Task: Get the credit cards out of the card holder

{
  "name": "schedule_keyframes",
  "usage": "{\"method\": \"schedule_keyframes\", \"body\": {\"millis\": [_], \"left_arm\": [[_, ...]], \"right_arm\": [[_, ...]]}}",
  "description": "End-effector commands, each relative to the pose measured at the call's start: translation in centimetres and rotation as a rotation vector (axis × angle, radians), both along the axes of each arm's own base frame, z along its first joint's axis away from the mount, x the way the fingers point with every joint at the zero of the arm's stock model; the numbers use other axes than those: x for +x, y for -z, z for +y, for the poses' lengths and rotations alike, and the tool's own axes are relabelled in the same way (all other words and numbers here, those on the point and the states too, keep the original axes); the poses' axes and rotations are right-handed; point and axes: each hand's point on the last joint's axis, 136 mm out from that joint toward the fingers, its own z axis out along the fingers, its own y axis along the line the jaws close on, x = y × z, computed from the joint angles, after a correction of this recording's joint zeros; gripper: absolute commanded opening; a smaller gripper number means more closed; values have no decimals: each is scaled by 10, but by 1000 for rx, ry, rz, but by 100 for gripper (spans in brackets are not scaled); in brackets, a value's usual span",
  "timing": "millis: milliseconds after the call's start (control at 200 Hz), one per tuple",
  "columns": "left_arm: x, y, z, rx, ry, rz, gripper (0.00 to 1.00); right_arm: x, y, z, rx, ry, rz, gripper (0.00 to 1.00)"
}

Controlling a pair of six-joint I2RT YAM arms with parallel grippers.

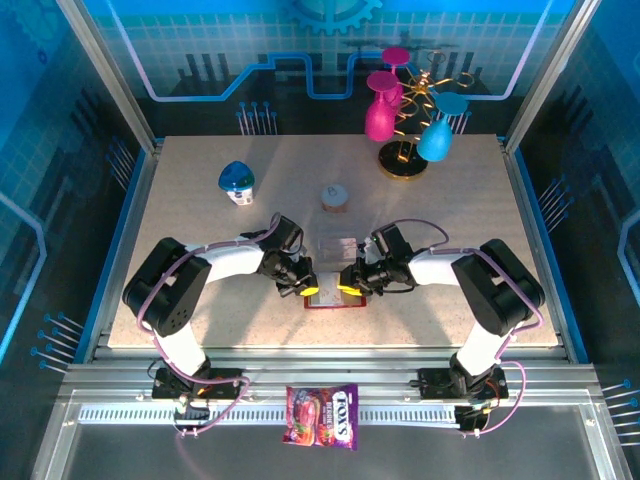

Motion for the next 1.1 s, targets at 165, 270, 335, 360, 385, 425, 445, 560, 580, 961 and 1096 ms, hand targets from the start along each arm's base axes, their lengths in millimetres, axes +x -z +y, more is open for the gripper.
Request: {"method": "schedule_keyframes", "body": {"millis": [165,270,335,360,385,425,445,560,580,961,1096], "left_arm": [[-8,14,2,38,20,44,4],[-8,14,2,37,23,47,4],[-9,14,2,39,25,50,4],[-8,14,2,39,24,50,4],[-9,15,2,40,24,50,4],[-9,15,2,41,24,52,4],[-9,15,2,42,24,52,4],[-9,16,3,44,23,53,4],[-10,16,3,48,25,56,4],[-9,15,5,65,29,54,4],[-9,15,5,63,30,56,4]], "right_arm": [[-5,6,1,17,-7,38,25],[-5,6,3,24,-9,41,25],[-5,5,4,26,-10,41,25],[-5,5,4,26,-10,42,25],[-5,4,5,27,-10,41,25],[-5,3,5,28,-10,38,25],[-5,3,5,27,-9,37,25],[-5,0,3,19,-3,32,24],[-5,0,2,16,-3,32,24],[-1,-10,3,21,-2,6,17],[-2,-7,3,20,-3,10,16]]}}
